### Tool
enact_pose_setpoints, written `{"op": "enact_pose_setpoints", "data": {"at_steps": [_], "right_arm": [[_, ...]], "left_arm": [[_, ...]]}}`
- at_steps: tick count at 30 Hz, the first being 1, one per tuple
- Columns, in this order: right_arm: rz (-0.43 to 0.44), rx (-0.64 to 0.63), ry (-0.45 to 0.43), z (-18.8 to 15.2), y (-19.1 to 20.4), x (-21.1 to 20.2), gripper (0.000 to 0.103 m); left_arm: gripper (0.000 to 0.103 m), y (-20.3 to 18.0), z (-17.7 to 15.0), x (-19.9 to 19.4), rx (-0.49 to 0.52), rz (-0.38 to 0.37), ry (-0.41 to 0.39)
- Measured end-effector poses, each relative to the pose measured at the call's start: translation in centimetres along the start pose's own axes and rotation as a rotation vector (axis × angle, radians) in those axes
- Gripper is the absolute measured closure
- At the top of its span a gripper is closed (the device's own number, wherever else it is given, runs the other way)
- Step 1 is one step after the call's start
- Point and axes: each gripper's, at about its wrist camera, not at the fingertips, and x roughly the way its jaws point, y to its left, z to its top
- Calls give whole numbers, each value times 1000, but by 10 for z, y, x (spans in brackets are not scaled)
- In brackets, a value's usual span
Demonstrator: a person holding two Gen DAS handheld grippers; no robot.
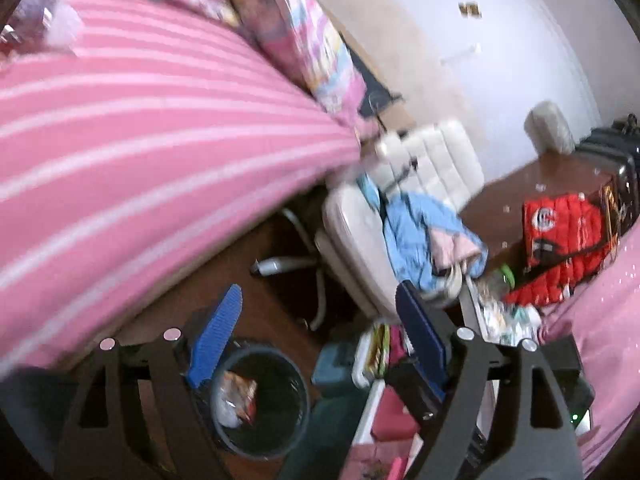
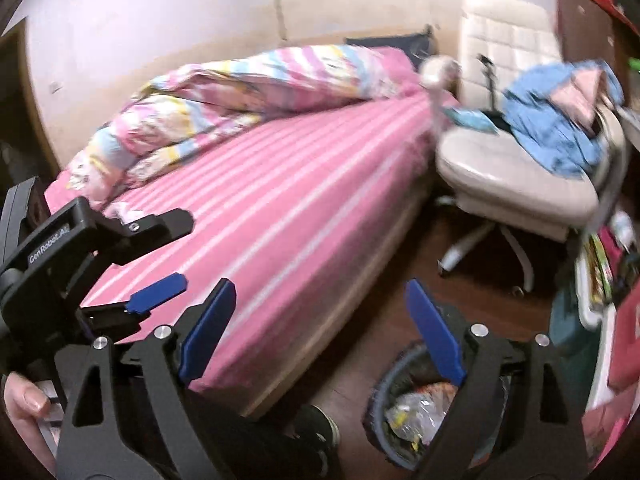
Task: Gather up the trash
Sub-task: 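Move both open tools back over the bed toward the red snack bag and white wipe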
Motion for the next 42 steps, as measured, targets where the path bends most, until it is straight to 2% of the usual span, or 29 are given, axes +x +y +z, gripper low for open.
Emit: {"op": "enact_pose_setpoints", "data": {"at_steps": [7,12,17,22,28,31,33,37,42], "right_arm": [[139,-44,-56,32,75,5,16],[246,-87,-64,45,142,26,13],[320,-150,-50,48,200,63,13],[366,-188,-46,42,253,107,13],[379,-259,-25,35,283,171,7],[392,-267,39,43,300,202,6],[390,-273,47,49,305,213,6],[402,-290,45,63,325,237,6],[427,-278,89,75,337,274,6]], "left_arm": [[21,43,34,-92,3,131,-210],[21,87,53,-135,-36,205,-295],[21,123,68,-162,-10,336,-362],[21,160,88,-176,-25,383,-380],[21,193,125,-179,-19,437,-380],[21,208,145,-172,1,476,-370],[21,215,157,-166,3,493,-359],[21,231,183,-151,-10,496,-330],[21,244,207,-131,-28,499,-292]]}}
